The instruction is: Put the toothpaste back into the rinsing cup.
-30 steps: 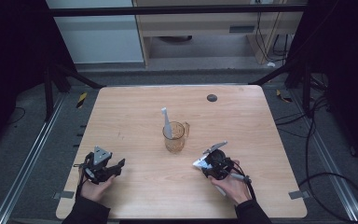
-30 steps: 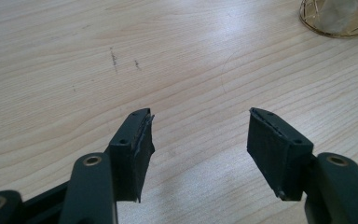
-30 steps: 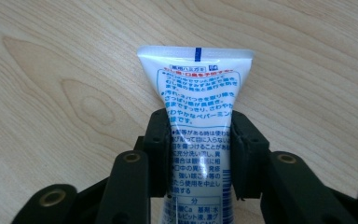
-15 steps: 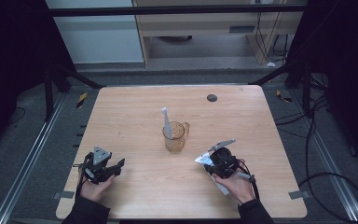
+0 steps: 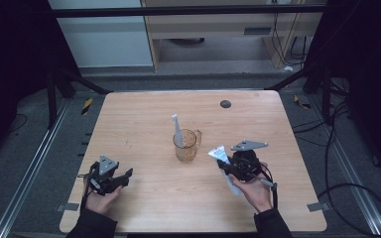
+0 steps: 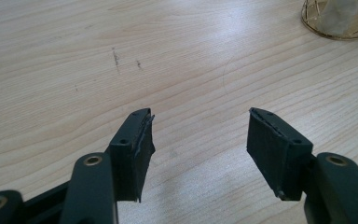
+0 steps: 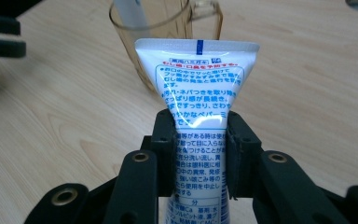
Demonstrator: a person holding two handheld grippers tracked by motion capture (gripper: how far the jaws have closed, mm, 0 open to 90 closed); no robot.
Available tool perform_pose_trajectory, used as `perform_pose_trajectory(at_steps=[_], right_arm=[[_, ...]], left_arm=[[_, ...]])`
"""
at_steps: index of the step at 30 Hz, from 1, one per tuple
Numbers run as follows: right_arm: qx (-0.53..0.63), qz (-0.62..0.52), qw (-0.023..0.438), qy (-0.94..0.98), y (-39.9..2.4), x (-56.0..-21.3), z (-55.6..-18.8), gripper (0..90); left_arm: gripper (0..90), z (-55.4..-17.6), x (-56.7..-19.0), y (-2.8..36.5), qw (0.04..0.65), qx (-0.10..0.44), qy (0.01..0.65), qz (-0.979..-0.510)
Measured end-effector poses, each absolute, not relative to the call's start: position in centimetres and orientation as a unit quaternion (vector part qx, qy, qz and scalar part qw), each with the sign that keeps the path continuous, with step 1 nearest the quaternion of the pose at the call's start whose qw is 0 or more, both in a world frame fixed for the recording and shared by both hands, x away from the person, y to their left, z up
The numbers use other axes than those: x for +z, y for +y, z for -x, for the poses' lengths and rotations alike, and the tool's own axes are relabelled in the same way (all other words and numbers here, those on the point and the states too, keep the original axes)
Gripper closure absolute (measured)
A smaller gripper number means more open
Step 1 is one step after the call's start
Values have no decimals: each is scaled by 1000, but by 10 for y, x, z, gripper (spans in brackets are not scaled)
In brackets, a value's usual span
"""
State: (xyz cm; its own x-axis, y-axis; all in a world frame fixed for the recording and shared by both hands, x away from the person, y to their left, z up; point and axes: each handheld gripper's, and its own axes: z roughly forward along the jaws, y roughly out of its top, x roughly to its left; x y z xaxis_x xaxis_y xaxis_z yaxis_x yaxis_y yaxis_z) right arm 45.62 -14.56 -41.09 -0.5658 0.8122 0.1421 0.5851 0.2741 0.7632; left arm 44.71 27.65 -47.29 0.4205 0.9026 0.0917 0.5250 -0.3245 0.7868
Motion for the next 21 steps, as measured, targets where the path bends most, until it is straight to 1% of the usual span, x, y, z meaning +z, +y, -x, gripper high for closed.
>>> perform_pose_trajectory(at_steps=[13,21], right_arm=[[481,-455,161,731,-140,-391,-473,693],[531,-456,188,689,-134,-383,-484,692]], left_arm=[[400,-447,-472,277,351,273,466,-765],[400,-447,-472,276,352,274,466,-764]])
